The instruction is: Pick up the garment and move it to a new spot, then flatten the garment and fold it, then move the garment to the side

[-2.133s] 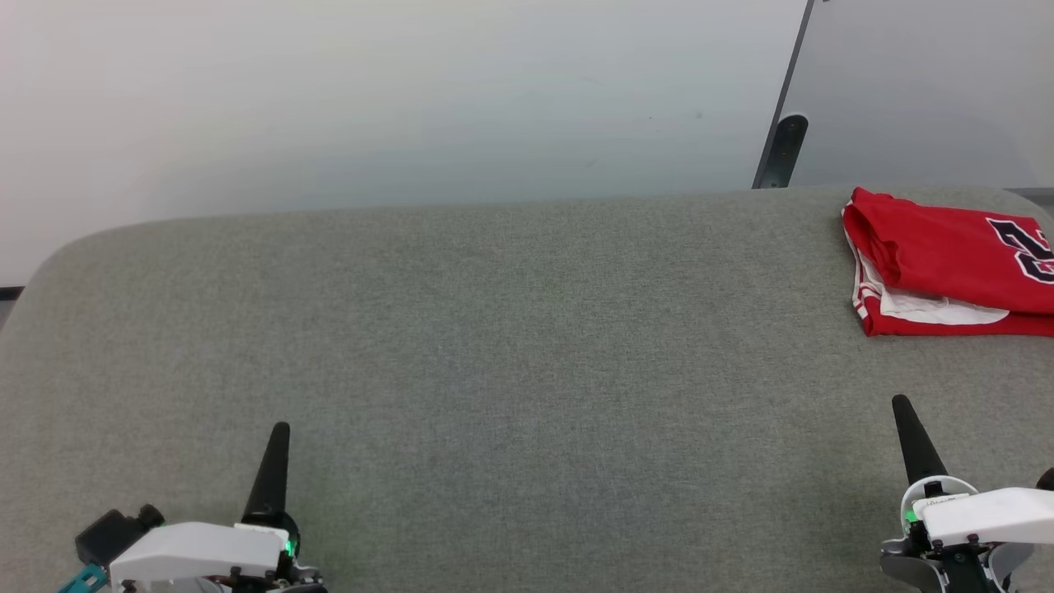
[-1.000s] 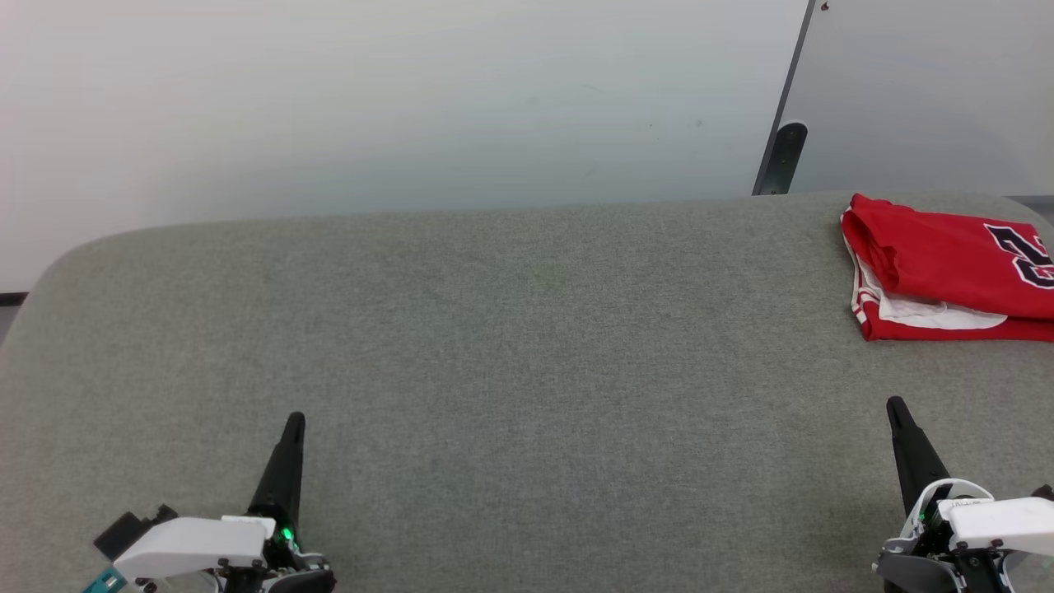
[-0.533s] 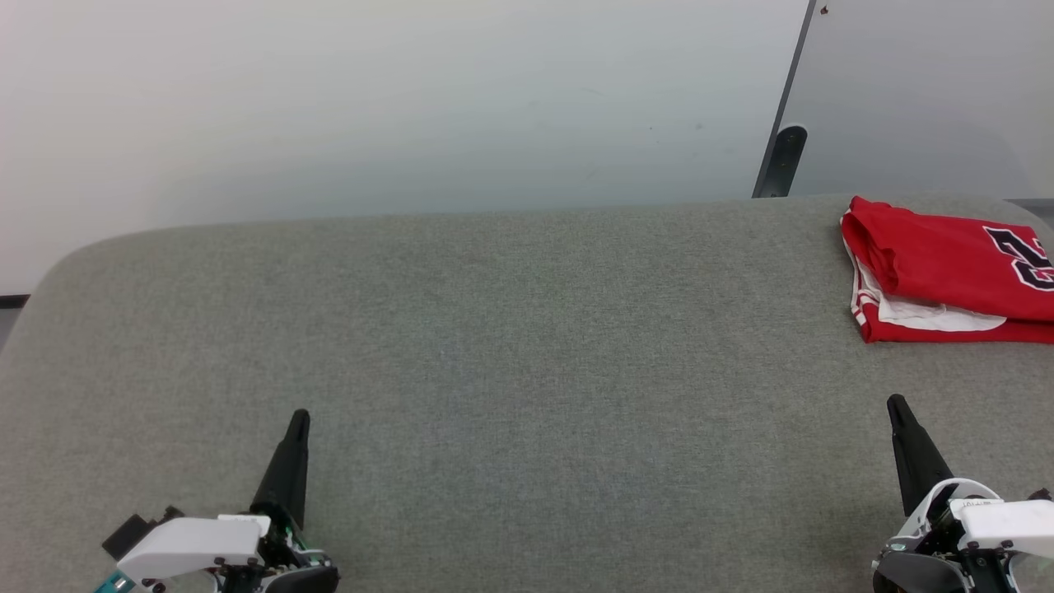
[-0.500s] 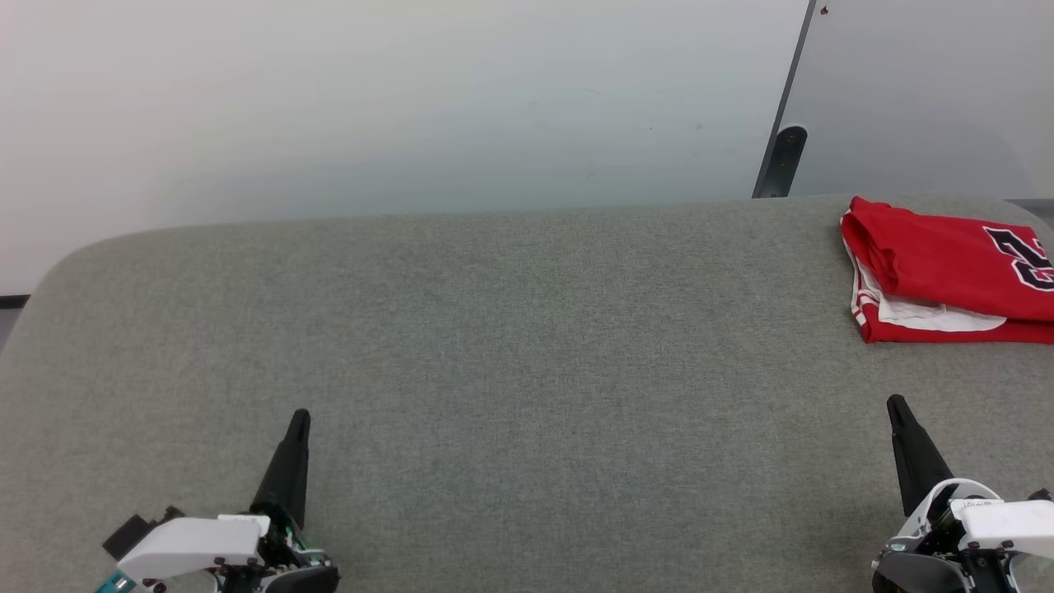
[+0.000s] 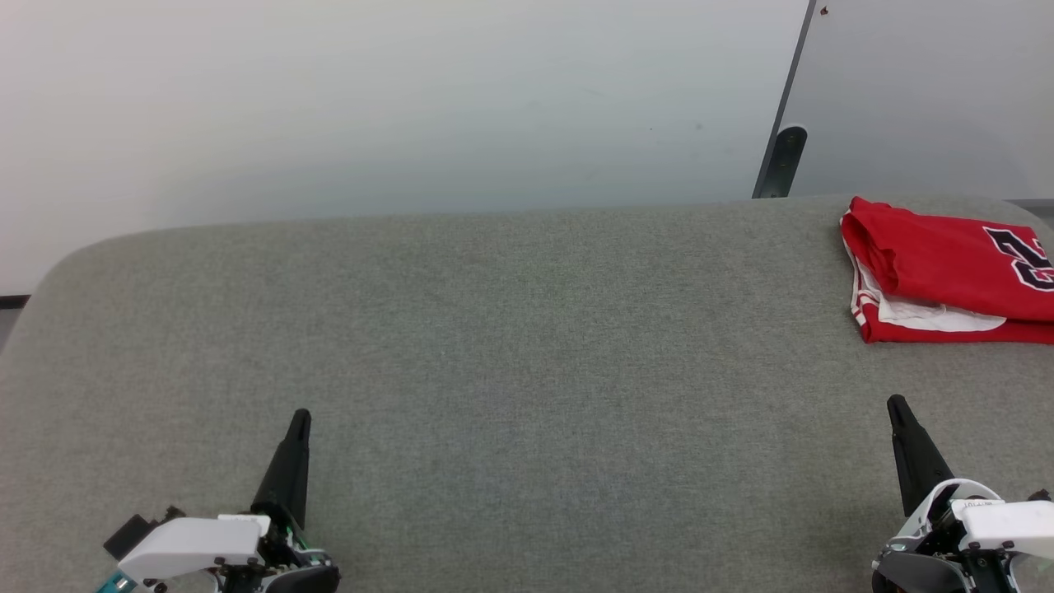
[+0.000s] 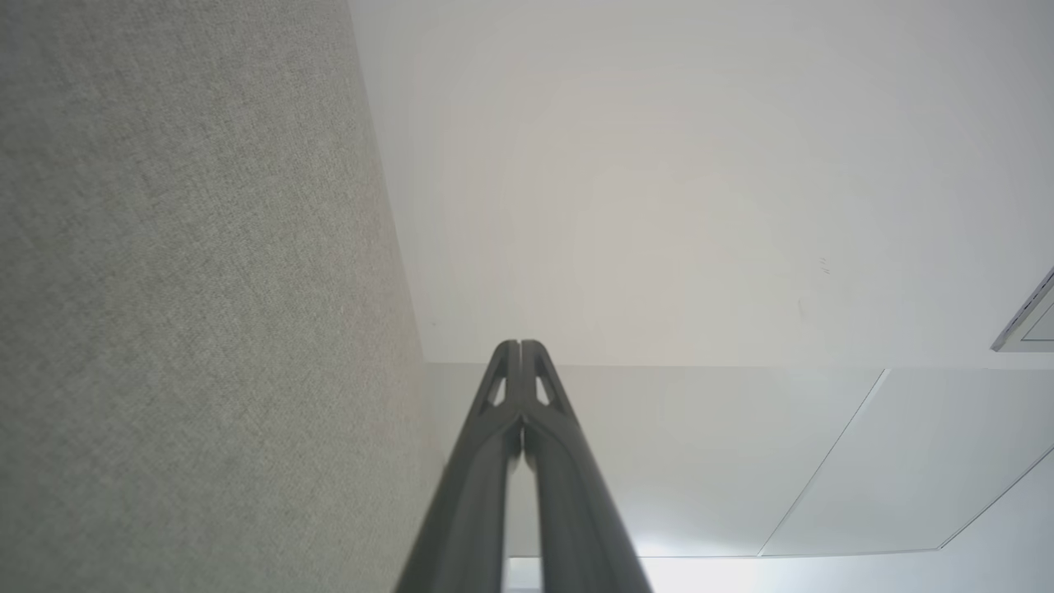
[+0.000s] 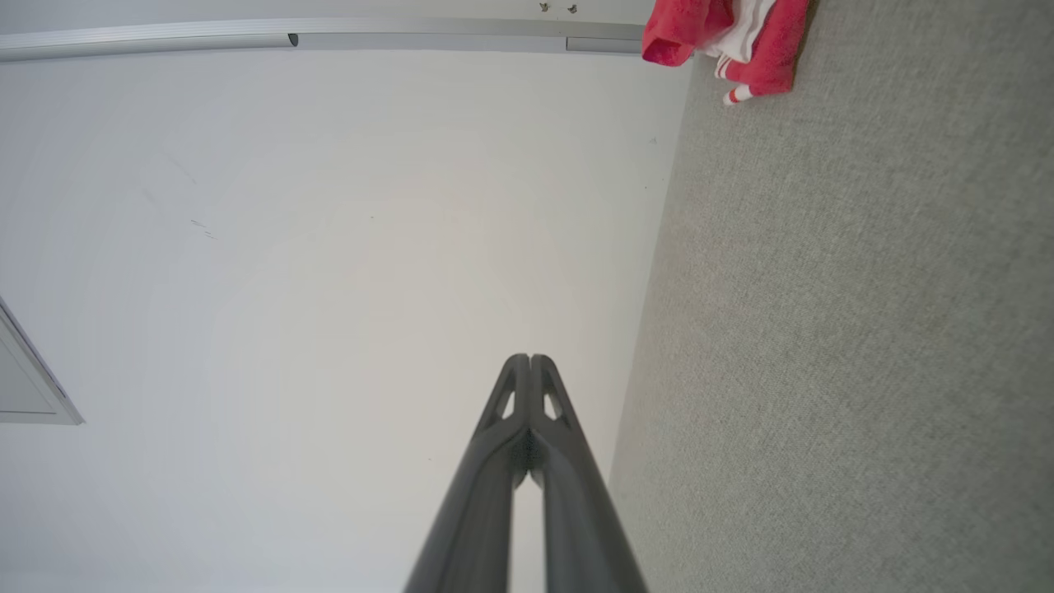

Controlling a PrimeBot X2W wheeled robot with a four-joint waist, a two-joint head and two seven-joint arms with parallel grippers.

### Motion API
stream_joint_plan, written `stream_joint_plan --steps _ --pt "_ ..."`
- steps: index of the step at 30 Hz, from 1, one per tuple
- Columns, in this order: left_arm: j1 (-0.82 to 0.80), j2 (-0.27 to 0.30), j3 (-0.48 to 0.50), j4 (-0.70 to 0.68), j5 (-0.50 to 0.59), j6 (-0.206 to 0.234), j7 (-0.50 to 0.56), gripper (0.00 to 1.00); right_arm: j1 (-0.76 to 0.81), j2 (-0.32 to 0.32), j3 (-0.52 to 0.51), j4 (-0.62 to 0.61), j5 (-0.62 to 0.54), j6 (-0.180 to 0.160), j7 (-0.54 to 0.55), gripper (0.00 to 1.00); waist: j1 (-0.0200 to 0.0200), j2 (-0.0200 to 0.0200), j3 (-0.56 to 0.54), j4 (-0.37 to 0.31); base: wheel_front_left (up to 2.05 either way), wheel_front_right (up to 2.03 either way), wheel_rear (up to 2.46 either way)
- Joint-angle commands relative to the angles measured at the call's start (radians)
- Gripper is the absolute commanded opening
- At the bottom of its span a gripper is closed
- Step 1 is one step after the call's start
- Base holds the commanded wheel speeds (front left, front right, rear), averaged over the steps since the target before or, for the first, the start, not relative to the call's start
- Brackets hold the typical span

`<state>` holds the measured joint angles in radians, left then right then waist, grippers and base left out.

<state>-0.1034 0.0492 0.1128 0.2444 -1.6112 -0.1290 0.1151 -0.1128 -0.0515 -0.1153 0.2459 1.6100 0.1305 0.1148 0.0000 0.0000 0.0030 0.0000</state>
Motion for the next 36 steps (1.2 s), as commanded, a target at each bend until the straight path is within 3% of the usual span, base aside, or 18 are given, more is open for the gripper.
stream_joint_plan --steps 1,36 --pt "-0.010 0.000 0.003 0.002 -0.003 -0.003 0.002 0.00 0.010 0.004 0.000 -0.003 0.005 0.000 0.003 0.00 0.0000 0.0000 0.000 0.000 0.00 0.00 0.00" --pt "-0.010 0.000 0.002 0.002 -0.003 -0.003 0.002 0.00 0.009 0.004 0.001 -0.003 0.005 0.000 0.002 0.00 0.0000 0.0000 0.000 0.000 0.00 0.00 0.00"
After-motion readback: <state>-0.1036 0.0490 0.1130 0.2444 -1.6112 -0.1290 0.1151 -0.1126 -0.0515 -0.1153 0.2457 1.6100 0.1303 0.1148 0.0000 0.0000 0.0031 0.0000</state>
